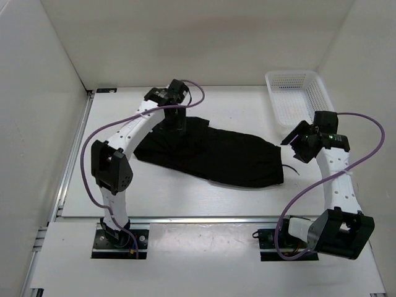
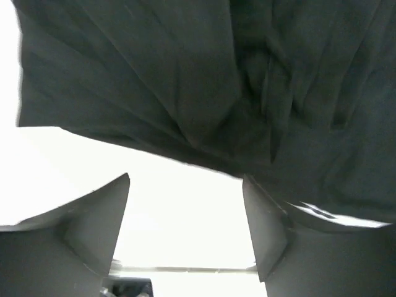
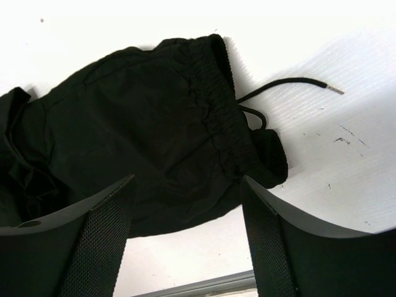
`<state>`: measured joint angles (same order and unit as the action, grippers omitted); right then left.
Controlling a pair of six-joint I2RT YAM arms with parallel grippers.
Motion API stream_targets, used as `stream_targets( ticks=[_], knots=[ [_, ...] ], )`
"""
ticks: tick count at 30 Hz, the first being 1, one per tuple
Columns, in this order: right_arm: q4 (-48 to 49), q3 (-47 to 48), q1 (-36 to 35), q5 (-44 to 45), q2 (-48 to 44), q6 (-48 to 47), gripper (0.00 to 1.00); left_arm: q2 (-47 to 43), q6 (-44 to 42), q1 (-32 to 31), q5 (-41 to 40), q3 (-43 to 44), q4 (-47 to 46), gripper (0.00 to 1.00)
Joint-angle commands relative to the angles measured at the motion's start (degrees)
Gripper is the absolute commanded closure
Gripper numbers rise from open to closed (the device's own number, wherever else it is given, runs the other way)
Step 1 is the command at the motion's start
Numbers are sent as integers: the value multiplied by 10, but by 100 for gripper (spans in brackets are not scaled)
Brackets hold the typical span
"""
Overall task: Fold and stack the trousers
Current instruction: Fold the trousers
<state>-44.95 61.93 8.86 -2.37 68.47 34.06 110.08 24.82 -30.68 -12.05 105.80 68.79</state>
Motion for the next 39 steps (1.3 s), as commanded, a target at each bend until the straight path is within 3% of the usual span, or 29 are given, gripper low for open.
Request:
stream_targets(
  ticks=[1, 5, 7, 8, 9, 11, 12, 21, 24, 25, 29, 35, 39],
  knots=[
    [0, -1, -3, -7, -21, -8, 27, -62, 0, 21, -60, 74, 6, 31],
    [0, -7, -3, -12, -27, -8, 27, -17, -16, 21, -53, 128, 13, 79],
    [0, -7, -3, -12, -33, -8, 27, 6, -16, 15, -27, 140, 13, 82],
    [0, -7, -3, -12, -39, -8, 27, 25, -16, 10, -21, 140, 13, 74],
    [-6, -7, -3, -12, -44, -8, 27, 35, 3, 10, -15, 140, 13, 39],
    [-11, -7, -3, -12, -44, -8, 27, 53, 17, 10, -15, 128, 13, 12],
    [-11, -7, -3, -12, -44, -14, 27, 69, 25, 10, -23, 128, 13, 3],
    [-16, -1, -3, -7, -44, -19, 27, 118, 100, 33, 43, 64, -41, 1],
    [-16, -1, -3, -1, -44, -19, 27, 131, 100, 39, 62, 56, -72, 12],
    [-16, -1, -3, -1, -44, -19, 27, 137, 95, 39, 63, 64, -72, 33],
    [-16, -1, -3, -1, -39, -19, 27, 138, 81, 44, 56, 113, -62, 90],
    [-16, 10, -3, 4, -33, -24, 27, 103, 57, 39, 80, 220, -39, 90],
    [-16, 10, -3, 4, -28, -24, 27, 171, 52, 39, 161, 303, -36, 90]
  ],
)
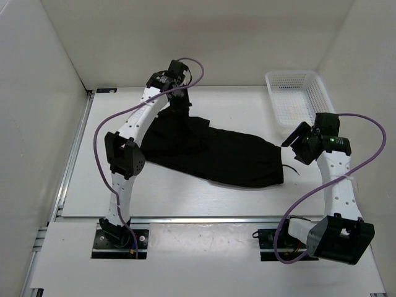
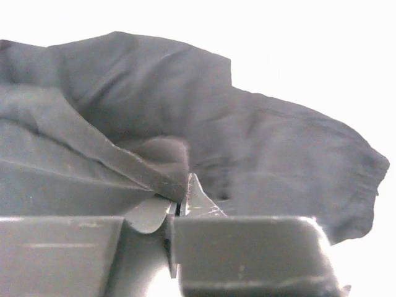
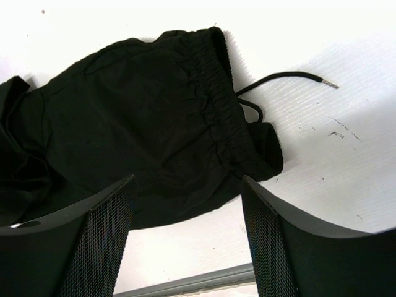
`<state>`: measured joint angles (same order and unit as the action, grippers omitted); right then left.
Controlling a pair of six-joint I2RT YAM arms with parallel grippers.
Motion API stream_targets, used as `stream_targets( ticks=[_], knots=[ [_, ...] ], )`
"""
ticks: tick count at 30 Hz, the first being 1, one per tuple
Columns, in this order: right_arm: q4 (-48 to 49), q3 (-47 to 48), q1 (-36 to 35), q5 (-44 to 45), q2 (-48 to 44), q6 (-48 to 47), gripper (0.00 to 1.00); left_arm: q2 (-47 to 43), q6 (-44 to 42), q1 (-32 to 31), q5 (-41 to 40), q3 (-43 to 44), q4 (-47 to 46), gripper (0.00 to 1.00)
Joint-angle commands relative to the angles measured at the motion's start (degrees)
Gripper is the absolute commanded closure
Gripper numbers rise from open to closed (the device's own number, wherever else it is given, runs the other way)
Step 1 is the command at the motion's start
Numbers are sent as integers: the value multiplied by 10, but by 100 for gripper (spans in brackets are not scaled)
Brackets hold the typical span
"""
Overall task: Fold and stack the trousers
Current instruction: Fold the trousers
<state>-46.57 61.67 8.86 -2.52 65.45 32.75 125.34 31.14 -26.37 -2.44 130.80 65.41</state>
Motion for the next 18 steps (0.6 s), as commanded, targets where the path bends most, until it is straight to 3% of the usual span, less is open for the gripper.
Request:
stream_targets(
  ticks=[1, 2, 3, 4, 8, 14, 16, 17, 18],
  knots=[
    [0, 13, -3, 6, 2, -11, 27, 38, -12, -4, 92, 93, -2, 88],
    [0, 13, -3, 6, 2, -11, 27, 56, -12, -10, 107, 108, -2, 65],
    [-5, 13, -3, 6, 2, -11, 27, 88, -17, -10, 123, 120, -2, 51],
    [-5, 13, -3, 6, 2, -11, 27, 100, -17, -15, 145, 140, -2, 48],
    [-17, 7, -3, 12, -8, -11, 27, 107, -23, -30, 143, 141, -16, 0],
    [-17, 1, -3, 12, -9, -11, 27, 36, -37, -30, 61, 93, -12, 2],
    [-12, 1, -3, 12, -9, -11, 27, -10, -37, -30, 35, 58, -12, 12],
    [-12, 1, -3, 12, -9, -11, 27, -25, -42, -30, 35, 13, -12, 22],
    [-12, 1, -3, 7, -9, -11, 27, -39, -42, -35, 41, -9, -17, 24]
  ],
)
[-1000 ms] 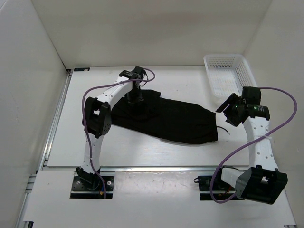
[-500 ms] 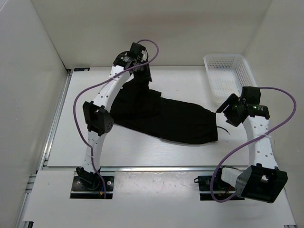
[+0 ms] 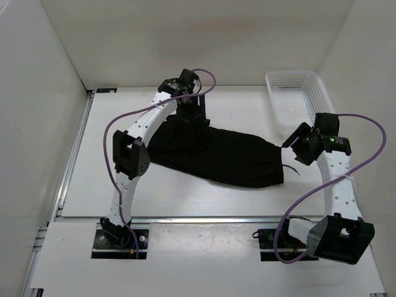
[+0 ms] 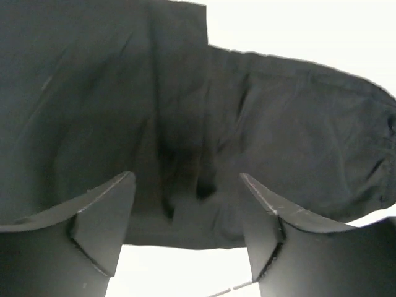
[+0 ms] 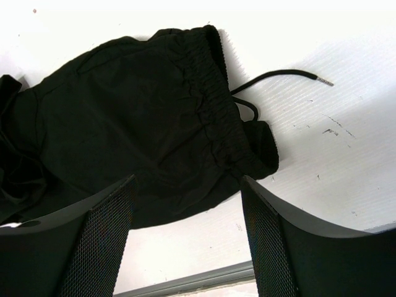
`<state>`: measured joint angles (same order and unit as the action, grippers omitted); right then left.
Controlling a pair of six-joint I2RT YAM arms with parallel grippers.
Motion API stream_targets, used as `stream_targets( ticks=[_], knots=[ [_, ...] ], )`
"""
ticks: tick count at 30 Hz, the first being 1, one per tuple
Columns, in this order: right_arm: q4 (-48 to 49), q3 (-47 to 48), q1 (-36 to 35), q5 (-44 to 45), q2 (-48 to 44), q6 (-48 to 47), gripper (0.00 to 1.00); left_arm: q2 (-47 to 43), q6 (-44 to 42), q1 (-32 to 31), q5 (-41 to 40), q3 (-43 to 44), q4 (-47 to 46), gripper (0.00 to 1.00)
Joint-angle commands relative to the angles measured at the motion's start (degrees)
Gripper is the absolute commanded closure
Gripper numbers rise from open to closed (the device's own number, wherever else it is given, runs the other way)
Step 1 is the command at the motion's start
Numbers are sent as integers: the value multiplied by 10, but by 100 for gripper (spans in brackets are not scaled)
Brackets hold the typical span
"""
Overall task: Fold and stack the trousers
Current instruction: Fold the trousers
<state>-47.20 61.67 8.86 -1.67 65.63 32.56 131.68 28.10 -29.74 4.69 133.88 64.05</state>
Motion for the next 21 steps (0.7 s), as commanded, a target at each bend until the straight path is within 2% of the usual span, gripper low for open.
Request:
stream_targets(
  ticks=[1, 2, 3, 5, 8, 10, 15, 18, 21],
  knots=[
    [-5, 1, -3, -2, -10, -9, 27, -120, -18, -1, -30, -58, -3, 21],
    [-5, 1, -3, -2, -10, -9, 27, -121, -29, -9, -24, -90, -3, 7],
    [0, 1, -3, -2, -10, -9, 27, -121, -35, -15, -32, -100, 4, 0],
    [0, -4, -3, -15, -5, -4, 27, -102, -45, -40, -67, -106, 12, 0],
    [6, -9, -3, -20, -5, -4, 27, -48, -52, -68, -111, -70, 34, 0],
    [6, -9, -3, -20, -10, -4, 27, -28, -38, -68, -117, -64, 40, 0],
    [-11, -9, -3, -7, -30, -4, 27, -2, 4, -74, -212, -77, 26, 0],
    [-16, -9, -3, -7, -36, -9, 27, 3, 4, -74, -221, -88, 10, 0],
    [-16, -9, -3, -7, -36, -9, 27, -5, 10, -74, -227, -100, 10, 17]
  ],
)
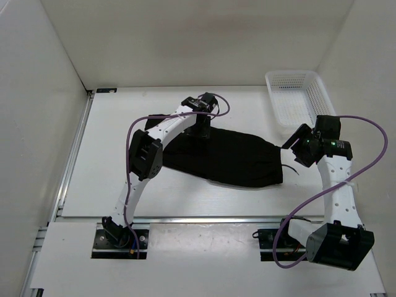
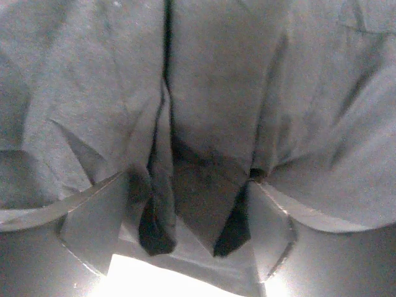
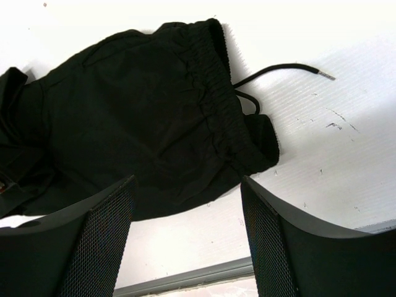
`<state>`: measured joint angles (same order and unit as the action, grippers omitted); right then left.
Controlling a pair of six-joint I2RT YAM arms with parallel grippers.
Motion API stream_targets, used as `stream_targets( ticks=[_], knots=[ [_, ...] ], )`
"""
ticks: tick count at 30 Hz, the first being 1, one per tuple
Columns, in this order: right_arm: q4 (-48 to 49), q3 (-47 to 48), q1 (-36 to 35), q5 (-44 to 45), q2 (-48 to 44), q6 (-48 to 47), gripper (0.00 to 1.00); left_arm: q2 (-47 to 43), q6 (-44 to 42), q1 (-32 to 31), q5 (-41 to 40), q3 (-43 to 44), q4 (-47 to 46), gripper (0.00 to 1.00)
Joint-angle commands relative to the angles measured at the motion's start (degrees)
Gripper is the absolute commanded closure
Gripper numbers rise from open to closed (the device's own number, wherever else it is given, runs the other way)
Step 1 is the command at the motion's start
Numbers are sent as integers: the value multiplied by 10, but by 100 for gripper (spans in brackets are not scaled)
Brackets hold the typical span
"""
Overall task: Fold and stack the trousers
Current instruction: Fold the trousers
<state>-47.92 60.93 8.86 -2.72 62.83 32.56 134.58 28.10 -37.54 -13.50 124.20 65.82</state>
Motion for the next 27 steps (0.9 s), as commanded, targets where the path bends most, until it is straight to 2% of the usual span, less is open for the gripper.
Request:
stream_targets(
  ticks=[1, 3, 5, 6, 13, 19, 24, 27],
  knots=[
    [-9, -2, -3, 3, -8, -9, 27, -41, 15, 4, -52, -19, -8, 30],
    [-9, -2, -3, 3, -8, -9, 27, -52, 15, 4, -52, -31, -19, 51],
    [-9, -2, -3, 3, -8, -9, 27, -58, 9, 4, -59, -31, -13, 79],
    [-9, -2, -3, 3, -8, -9, 27, -63, 4, 4, -59, -23, -13, 90],
    [-9, -2, -3, 3, -14, -9, 27, -141, -61, 4, -71, 20, 39, 90],
    [-9, 3, -3, 3, -14, -9, 27, -213, -100, 4, -7, -4, 60, 90],
    [-9, 3, -3, 3, -14, -9, 27, -259, -93, -1, 23, -105, 55, 90],
    [-9, 3, -3, 3, -14, -9, 27, -269, -76, -23, 43, -180, 9, 90]
  ],
)
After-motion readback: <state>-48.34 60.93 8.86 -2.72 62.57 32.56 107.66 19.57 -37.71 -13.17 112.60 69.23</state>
